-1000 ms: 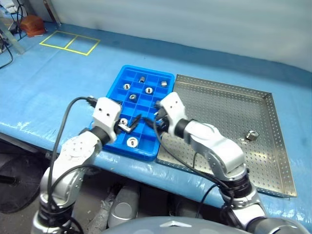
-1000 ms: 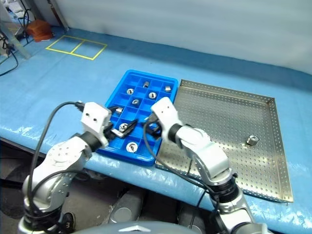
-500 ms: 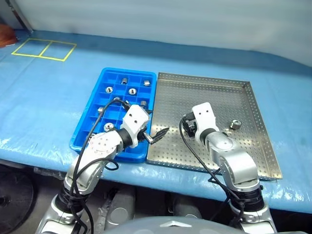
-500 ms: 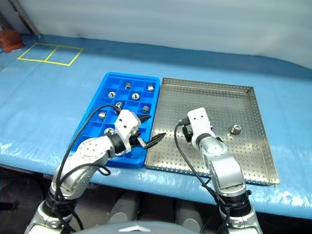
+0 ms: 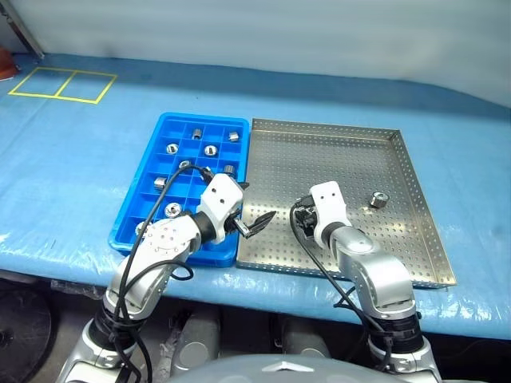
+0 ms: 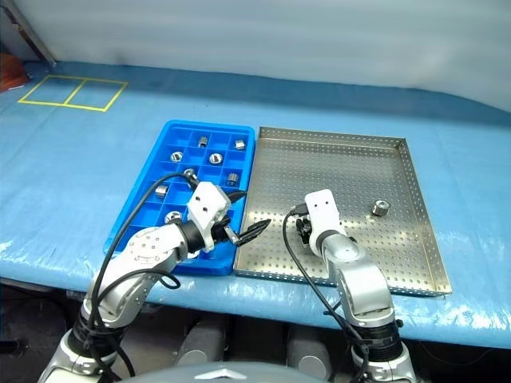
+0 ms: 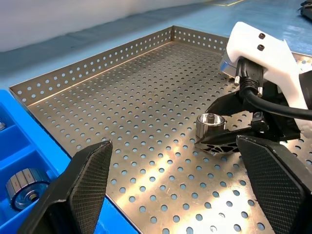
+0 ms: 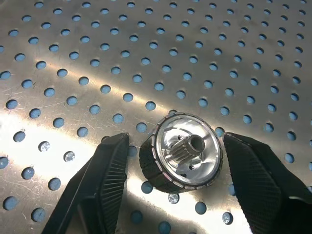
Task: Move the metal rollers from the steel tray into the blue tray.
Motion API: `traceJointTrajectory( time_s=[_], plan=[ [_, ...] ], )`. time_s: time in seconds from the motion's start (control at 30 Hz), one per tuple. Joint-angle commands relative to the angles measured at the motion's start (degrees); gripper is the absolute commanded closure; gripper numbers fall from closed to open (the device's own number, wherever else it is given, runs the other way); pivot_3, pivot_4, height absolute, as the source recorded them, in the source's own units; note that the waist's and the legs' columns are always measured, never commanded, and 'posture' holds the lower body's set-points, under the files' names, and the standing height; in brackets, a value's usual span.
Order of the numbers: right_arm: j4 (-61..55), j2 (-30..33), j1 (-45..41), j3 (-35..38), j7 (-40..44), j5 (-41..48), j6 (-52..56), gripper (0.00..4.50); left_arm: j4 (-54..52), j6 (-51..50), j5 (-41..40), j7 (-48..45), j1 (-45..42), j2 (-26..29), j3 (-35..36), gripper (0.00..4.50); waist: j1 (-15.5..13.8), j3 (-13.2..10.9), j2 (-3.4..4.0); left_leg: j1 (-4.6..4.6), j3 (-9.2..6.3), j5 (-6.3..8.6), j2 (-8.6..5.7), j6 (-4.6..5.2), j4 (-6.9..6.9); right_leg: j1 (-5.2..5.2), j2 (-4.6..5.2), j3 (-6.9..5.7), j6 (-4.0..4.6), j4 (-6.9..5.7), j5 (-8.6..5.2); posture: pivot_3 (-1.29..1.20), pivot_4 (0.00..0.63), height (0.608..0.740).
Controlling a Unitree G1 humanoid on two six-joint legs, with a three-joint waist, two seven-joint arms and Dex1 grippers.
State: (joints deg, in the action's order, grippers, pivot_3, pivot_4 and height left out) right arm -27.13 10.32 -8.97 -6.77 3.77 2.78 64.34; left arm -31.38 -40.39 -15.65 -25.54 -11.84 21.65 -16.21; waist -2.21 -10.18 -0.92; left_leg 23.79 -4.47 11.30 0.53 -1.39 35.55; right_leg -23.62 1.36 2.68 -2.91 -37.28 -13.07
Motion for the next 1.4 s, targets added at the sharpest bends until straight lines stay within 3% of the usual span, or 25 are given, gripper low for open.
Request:
traceJointTrajectory(
  time_s=[0.03, 0.1, 0.37, 0.53, 0.7, 0.9, 1.2, 1.37, 1.4],
  plan=[
    [-0.83, -0.76, -0.8, 1.0, 0.11, 0.37, -0.16, 2.39, -2.02, 0.36, 0.58, 0.69, 0.56, 0.31, 1.37, 0.04, -0.03, 0.0, 0.0, 0.0, -0.01, 0.0, 0.0, 0.0, 0.01, 0.01, 0.0, 0.0, 0.0, 0.0, 0.0, 0.22, 0.15, 0.74],
    [-1.17, -1.11, -1.5, 0.94, 0.3, 0.55, -0.26, 2.71, -2.44, 0.08, 0.46, 1.08, 1.13, 0.58, 1.87, 0.04, -0.04, 0.0, 0.0, -0.01, 0.0, 0.0, 0.0, 0.0, 0.01, 0.01, 0.0, 0.0, -0.01, -0.01, 0.01, 0.23, 0.15, 0.74],
    [-1.52, -4.28, -9.08, -0.21, 3.42, 3.67, -4.06, 2.71, -6.61, -1.58, 0.07, 2.97, 5.65, 1.8, 3.88, 0.04, -0.27, 0.0, 0.0, -0.01, -0.01, 0.0, 0.01, 0.0, 0.01, -0.05, -0.01, 0.0, -0.07, -0.11, 0.05, 0.27, 0.15, 0.74],
    [3.44, -6.44, -17.35, -5.52, 10.21, 7.03, -8.15, 2.71, -11.2, -3.58, 0.46, 5.74, 10.21, 3.41, 8.93, 0.04, -0.62, -0.01, 0.01, -0.14, -0.04, 0.0, 0.02, 0.0, -0.01, -0.08, -0.01, -0.04, -0.03, -0.44, 0.0, 0.34, 0.15, 0.74],
    [13.87, -9.4, -21.44, -8.55, 12.5, 6.62, -15.64, 2.71, -12.12, -4.2, 1.58, 11.25, 12.08, 1.03, 13.07, 0.04, -2.76, 0.0, 0.01, -0.19, -0.29, -0.02, 0.09, -0.01, -0.03, -0.05, -0.13, -0.21, 0.23, -0.57, -0.14, 0.41, 0.15, 0.74],
    [24.09, -12.1, -24.45, -7.82, 13.77, 6.92, -22.13, 2.71, -14.25, -4.62, 2.41, 12.92, 14.24, 0.21, 12.47, 0.04, -5.48, 0.0, 0.01, -0.16, -0.26, -0.05, 0.05, -0.08, -0.03, -0.07, -0.11, -0.18, 0.19, -0.54, -0.11, 0.47, 0.15, 0.74],
    [28.52, -13.04, -25.96, -7.15, 15.86, 8.04, -21.91, 2.71, -15.14, -5.21, 2.58, 13.71, 15.56, 0.19, 12.51, 0.04, -9.58, -0.01, 0.02, -0.16, -0.27, -0.05, 0.08, -0.1, -0.14, -0.15, -0.17, -0.19, 0.32, -0.54, -0.19, 0.49, 0.15, 0.74],
    [28.13, -12.83, -25.47, -6.85, 13.45, 5.34, -25.79, 1.11, -14.66, -5.37, 2.28, 13.36, 14.76, 0.16, 11.9, 0.04, -11.19, -0.01, 0.03, -0.14, -0.26, -0.06, 0.08, -0.13, -0.15, -0.17, -0.16, -0.19, 0.42, -0.54, -0.25, 0.47, 0.15, 0.74],
    [27.57, -12.78, -25.33, -6.53, 13.28, 5.29, -26.28, 1.11, -14.46, -5.36, 2.18, 13.22, 14.56, 0.15, 11.81, 0.04, -11.53, -0.01, 0.03, -0.13, -0.24, -0.06, 0.08, -0.13, -0.15, -0.2, -0.17, -0.19, 0.42, -0.54, -0.25, 0.47, 0.15, 0.74]
  ],
)
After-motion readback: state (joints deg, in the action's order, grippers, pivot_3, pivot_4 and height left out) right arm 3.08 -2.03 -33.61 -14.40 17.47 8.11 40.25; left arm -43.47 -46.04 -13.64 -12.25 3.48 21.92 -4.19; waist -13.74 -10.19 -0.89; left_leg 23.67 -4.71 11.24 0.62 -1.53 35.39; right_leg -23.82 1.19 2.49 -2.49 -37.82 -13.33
